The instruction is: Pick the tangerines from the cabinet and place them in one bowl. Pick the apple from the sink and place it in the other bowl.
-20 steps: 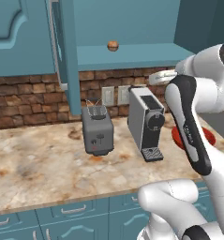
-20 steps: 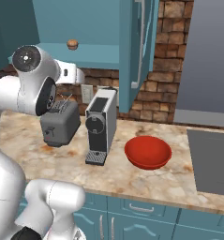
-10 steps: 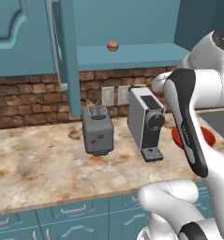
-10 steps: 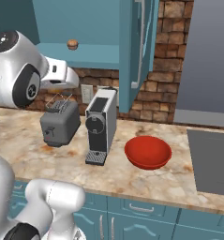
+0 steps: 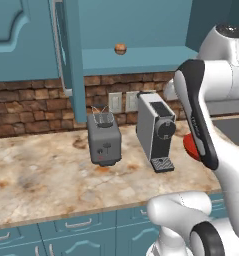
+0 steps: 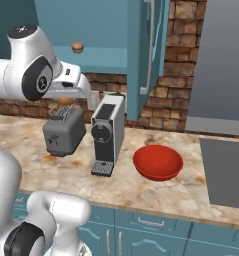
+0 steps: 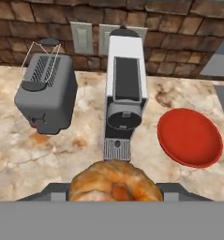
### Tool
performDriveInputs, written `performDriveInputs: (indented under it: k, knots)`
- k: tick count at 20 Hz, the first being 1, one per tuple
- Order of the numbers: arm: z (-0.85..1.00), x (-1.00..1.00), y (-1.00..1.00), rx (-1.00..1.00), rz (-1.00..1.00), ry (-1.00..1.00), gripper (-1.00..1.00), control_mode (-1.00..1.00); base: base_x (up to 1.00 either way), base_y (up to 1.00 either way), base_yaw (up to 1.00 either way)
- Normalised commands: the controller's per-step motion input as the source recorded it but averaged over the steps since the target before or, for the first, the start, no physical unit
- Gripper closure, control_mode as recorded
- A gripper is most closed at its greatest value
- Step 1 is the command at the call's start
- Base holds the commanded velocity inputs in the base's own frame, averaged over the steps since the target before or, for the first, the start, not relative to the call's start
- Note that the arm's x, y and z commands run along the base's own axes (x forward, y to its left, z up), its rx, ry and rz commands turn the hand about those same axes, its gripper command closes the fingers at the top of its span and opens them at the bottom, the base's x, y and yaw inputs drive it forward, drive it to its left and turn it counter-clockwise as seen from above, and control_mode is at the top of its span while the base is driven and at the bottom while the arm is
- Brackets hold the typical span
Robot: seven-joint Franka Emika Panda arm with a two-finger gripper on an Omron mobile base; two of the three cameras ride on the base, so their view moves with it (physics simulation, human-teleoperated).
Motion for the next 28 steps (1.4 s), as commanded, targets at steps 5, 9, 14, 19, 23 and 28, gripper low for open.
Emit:
performDriveInputs:
  k: [5,9,14,19,23,28]
  knots:
    - [-0.99,0.21,-0.35,0.00,-0.03,0.13,1.00,-1.00,0.00,0.00,0.00]
    - [-0.92,0.22,-0.35,0.00,-0.02,0.09,1.00,-1.00,0.00,0.00,0.00]
    - [-0.82,0.20,-0.37,0.00,0.00,0.11,1.00,-1.00,0.00,0.00,0.00]
    - [-0.65,0.17,-0.43,0.00,0.00,0.12,1.00,-1.00,0.00,0.00,0.00]
    - [-0.35,0.17,-0.54,0.02,0.00,0.07,1.00,-1.00,0.00,0.00,0.00]
    - [-0.32,0.23,-0.53,0.03,0.00,0.05,1.00,-1.00,0.00,0.00,0.00]
